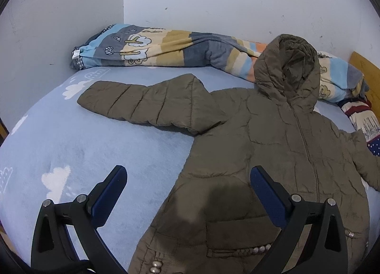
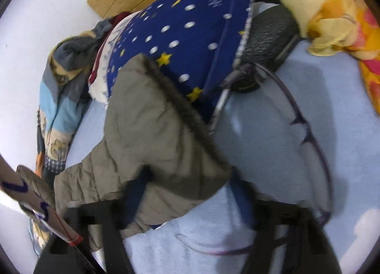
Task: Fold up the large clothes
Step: 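Grasp the jacket sleeve cuff with the right gripper and lift it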
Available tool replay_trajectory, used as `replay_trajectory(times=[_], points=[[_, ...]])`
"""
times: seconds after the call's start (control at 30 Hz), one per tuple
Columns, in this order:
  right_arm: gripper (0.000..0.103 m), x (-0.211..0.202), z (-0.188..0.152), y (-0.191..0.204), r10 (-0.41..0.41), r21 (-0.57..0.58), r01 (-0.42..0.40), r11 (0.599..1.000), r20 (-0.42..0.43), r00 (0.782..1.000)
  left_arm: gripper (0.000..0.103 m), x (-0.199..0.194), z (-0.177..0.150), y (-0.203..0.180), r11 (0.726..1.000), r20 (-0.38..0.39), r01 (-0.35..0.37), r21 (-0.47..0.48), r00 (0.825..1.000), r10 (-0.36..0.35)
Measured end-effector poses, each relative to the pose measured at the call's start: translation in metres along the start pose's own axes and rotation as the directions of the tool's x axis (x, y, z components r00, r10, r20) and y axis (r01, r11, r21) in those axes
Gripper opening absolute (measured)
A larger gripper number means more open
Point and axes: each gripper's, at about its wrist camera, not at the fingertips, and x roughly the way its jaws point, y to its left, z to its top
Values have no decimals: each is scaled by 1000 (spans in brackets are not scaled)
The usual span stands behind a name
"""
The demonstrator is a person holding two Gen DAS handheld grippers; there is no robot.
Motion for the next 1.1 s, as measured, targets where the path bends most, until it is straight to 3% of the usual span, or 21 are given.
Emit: replay_trajectory(times=[0.03, 0.07, 0.13, 0.5, 0.7, 0.93, 1.1], points=[[40, -3, -1, 3, -13, -14, 13, 1000, 14, 1000, 103, 0, 0, -1, 1000, 0, 0, 1, 1000, 0], [28, -8, -2, 7, -10, -26, 10, 1000, 35, 999, 103, -1, -1, -1, 1000, 1, 4, 0, 1000, -4], [21, -22, -4, 17, 12, -54, -8, 998, 72, 997, 103, -4, -1, -1, 1000, 7, 10, -3, 1000, -10], [17, -123, -9, 97, 82, -205, -37, 978, 215, 973, 103, -26, 5, 5, 999, 54, 43, -32, 998, -41], [17, -175, -16, 170, 184, -276, -113, 955, 245, 952, 103, -37, 8, 10, 997, 72, 67, -47, 995, -64], [17, -223, -56, 284, 354, -416, -253, 874, 187, 916, 103, -41, 10, 16, 995, 79, 69, -69, 995, -63], [17, -240, -111, 362, 457, -516, -353, 781, 85, 885, 103, -40, 11, 24, 993, 79, 75, -91, 995, -68]])
